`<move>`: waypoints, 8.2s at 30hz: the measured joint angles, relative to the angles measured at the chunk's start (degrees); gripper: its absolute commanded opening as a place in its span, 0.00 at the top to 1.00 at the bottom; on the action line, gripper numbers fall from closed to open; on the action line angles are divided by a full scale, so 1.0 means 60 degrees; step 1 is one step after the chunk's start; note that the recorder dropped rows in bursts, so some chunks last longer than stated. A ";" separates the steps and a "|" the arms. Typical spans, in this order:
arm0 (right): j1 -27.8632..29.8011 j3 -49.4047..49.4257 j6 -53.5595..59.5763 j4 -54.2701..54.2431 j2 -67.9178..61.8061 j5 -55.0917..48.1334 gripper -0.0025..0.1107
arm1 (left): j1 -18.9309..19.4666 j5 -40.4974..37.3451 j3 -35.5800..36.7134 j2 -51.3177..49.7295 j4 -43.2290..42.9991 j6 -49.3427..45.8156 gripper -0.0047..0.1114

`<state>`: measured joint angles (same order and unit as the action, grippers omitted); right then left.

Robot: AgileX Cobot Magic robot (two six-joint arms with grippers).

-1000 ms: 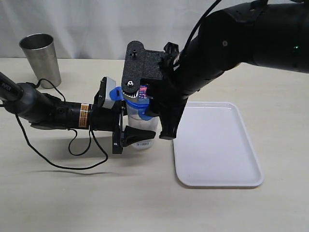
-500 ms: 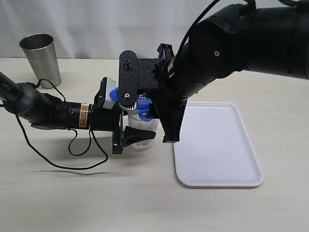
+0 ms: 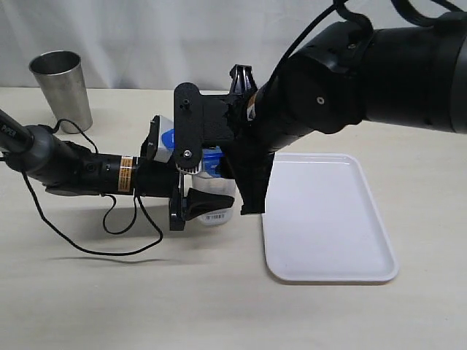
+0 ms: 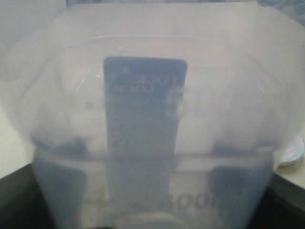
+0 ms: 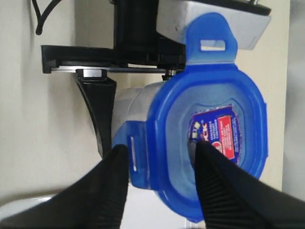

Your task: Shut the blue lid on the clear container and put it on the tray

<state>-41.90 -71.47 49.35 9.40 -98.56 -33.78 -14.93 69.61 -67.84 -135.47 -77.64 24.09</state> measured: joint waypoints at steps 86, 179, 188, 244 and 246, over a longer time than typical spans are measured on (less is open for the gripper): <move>0.1616 -0.2423 -0.0289 -0.5401 -0.0733 -0.4916 0.62 | -0.0308 0.0467 -0.0073 0.0005 -0.1290 -0.3869 0.96; 0.1617 -0.2628 -0.0961 -0.4410 -0.1238 -0.4724 0.67 | -0.0308 0.0208 -0.0092 0.0005 -0.1350 -0.3884 0.96; 0.1617 -0.2371 -0.1714 -0.3401 -0.0523 -0.3711 0.67 | -0.0287 0.0107 -0.0107 0.0005 -0.1017 -0.3054 0.96; 0.1639 -0.2383 -0.7056 -0.4073 0.0522 -0.3422 0.56 | -0.0209 -0.0162 -0.0091 -0.0013 -0.0360 -0.0821 0.96; 0.1622 -0.2383 -0.7567 -0.4013 0.0375 -0.3414 0.56 | -0.0209 -0.0162 -0.0091 -0.0013 -0.0360 -0.0821 0.96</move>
<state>-32.17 -85.77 3.94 -14.68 -96.31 -54.27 -16.18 68.64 -68.39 -135.55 -79.80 19.16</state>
